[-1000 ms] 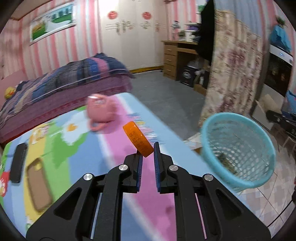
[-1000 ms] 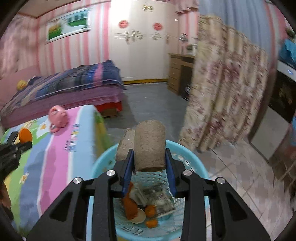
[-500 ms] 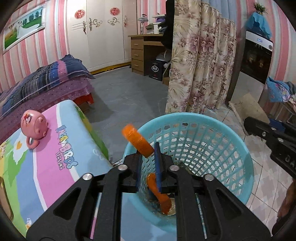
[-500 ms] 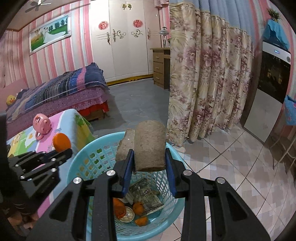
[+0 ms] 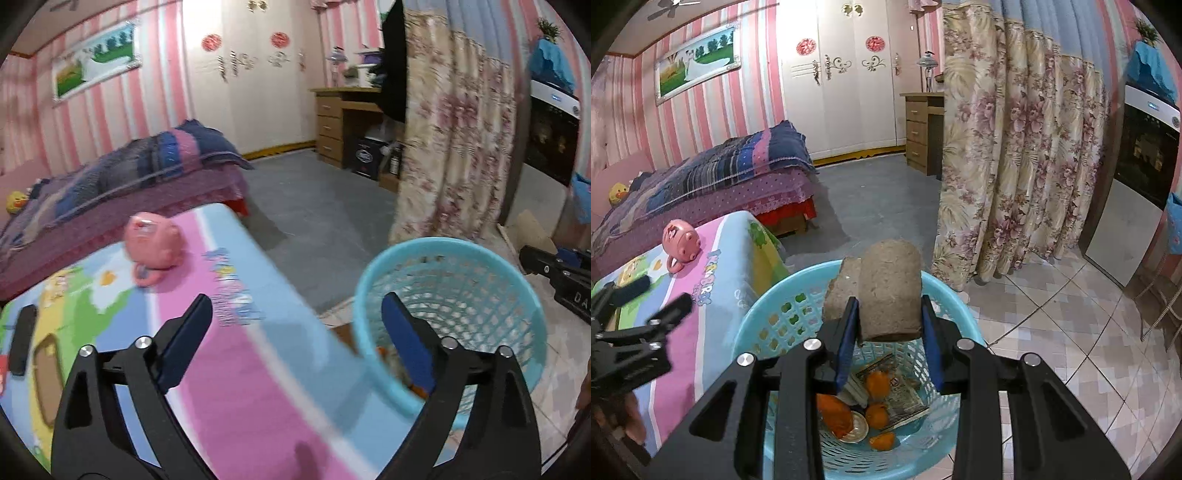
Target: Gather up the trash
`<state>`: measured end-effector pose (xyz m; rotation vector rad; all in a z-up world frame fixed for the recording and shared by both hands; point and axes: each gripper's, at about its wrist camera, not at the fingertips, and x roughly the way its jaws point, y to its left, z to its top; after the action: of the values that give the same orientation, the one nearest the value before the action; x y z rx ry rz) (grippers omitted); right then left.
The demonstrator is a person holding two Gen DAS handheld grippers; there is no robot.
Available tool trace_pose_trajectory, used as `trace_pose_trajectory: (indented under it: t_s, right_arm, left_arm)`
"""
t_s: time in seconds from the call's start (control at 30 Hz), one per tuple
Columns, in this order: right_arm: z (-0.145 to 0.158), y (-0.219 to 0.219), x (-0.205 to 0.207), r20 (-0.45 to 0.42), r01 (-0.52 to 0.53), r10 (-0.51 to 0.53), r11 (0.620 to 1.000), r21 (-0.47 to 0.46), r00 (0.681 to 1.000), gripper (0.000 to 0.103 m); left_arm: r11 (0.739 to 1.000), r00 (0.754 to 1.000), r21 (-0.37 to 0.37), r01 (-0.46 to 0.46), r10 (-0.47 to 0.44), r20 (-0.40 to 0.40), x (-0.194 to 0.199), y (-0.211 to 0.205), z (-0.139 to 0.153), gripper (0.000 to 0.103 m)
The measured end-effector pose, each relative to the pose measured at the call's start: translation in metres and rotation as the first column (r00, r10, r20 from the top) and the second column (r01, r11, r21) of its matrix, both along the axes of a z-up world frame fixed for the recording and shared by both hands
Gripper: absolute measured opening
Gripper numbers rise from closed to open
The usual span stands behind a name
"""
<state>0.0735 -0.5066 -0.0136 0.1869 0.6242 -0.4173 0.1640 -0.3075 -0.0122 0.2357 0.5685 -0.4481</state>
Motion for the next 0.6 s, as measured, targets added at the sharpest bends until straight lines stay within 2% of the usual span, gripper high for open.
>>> trace_pose_trajectory:
  t_s: [0.03,0.13,0.2,0.3,0.4,0.5,0.6]
  right_arm:
    - [-0.001,0.001,0.002,-0.005,0.0,0.0,1.0,-0.004,1.0,0.035]
    - [-0.004,0.007,0.008,-0.025,0.015,-0.015,0.999,-0.031,1.0,0.045]
    - [-0.005,0.009,0.009,-0.027,0.012,-0.013,0.999,-0.037,1.0,0.065]
    - [0.0,0.015,0.009,-0.017,0.02,-0.021,0.998,-0.065,1.0,0.078]
    - [0.007,0.02,0.006,0.034,0.005,-0.003,0.999,-0.052,0.999,0.091]
    - [0.014,0.033,0.005,0.073,-0.055,0.058,0.998,-0.044,0.996,0.097]
    - [0.024,0.066,0.003,0.129,-0.184,0.185,0.983,-0.023,0.974,0.098]
  left_arm:
    - [1.0,1.0,0.0,-0.016,0.016,0.007,0.0,0.008,0.002,0.093]
    - [0.998,0.998,-0.013,-0.058,0.058,0.027,-0.001,0.028,0.01,0.097]
    - [0.996,0.996,-0.022,-0.082,0.083,0.041,-0.002,0.041,0.016,0.097]
    - [0.993,0.993,-0.034,-0.109,0.111,0.049,-0.004,0.058,0.026,0.097]
    - [0.989,0.987,-0.038,-0.141,0.143,0.075,-0.012,0.081,0.035,0.097]
    - [0.983,0.98,-0.047,-0.175,0.178,0.09,-0.021,0.102,0.041,0.097]
    - [0.974,0.97,-0.055,-0.218,0.222,0.097,-0.032,0.129,0.047,0.097]
